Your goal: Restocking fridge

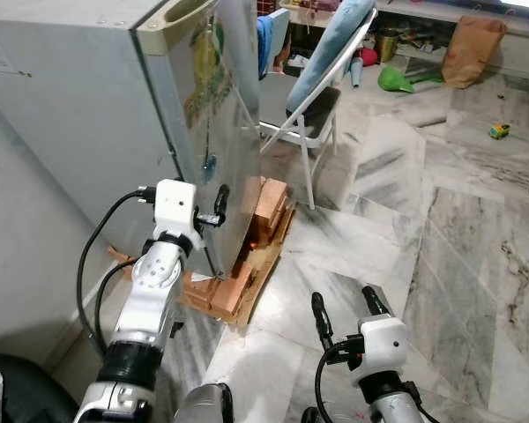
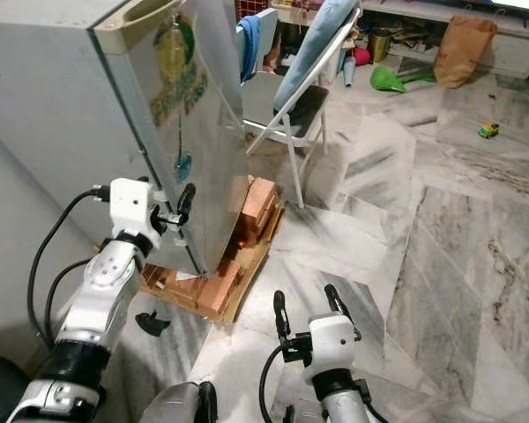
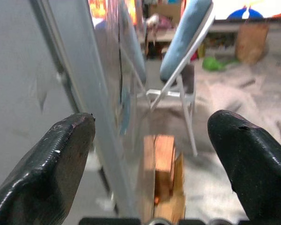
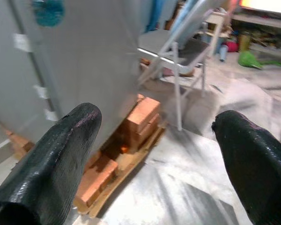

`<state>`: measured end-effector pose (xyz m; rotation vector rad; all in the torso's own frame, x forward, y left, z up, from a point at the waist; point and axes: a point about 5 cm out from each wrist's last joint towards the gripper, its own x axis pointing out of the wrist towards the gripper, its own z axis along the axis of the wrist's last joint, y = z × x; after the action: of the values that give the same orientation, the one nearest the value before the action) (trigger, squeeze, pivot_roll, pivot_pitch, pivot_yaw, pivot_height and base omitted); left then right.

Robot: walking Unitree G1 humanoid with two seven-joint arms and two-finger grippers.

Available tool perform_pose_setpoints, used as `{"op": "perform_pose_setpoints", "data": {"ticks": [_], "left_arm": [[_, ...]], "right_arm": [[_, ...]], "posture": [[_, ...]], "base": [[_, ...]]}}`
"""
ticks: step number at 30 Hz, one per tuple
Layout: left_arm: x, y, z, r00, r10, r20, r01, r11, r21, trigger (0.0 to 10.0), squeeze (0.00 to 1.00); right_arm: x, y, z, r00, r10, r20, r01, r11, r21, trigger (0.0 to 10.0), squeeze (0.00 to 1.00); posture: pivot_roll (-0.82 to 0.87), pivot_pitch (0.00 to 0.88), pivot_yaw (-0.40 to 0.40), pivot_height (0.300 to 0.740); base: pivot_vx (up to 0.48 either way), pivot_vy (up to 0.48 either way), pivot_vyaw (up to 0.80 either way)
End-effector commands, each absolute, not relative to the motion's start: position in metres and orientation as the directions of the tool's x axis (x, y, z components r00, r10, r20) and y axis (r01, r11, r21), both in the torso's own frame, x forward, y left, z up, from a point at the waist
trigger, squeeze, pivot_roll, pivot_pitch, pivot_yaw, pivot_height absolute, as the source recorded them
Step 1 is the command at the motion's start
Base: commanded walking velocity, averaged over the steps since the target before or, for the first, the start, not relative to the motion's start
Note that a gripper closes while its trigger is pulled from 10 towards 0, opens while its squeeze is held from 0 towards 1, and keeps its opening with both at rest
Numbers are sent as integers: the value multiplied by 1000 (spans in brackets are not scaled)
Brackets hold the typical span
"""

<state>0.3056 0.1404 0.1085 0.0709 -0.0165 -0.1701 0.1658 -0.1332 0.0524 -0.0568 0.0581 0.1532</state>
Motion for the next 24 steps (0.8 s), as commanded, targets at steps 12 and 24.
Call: {"op": "perform_pose_setpoints", "data": {"ticks": [12,24], "left_arm": [[288,150,102,989,-142,-27,144,987,73,10000,0],[276,150,87,992,-116,-40,117,993,31,10000,0]], "right_arm": [[167,-141,49,986,149,-72,-153,987,-50,10000,0],[175,-151,45,987,141,-73,-146,987,-66,10000,0]], "posture": [[46,73,23,740],[49,56,-16,740]], "base": [[0,427,-552],[0,0,-518]]}}
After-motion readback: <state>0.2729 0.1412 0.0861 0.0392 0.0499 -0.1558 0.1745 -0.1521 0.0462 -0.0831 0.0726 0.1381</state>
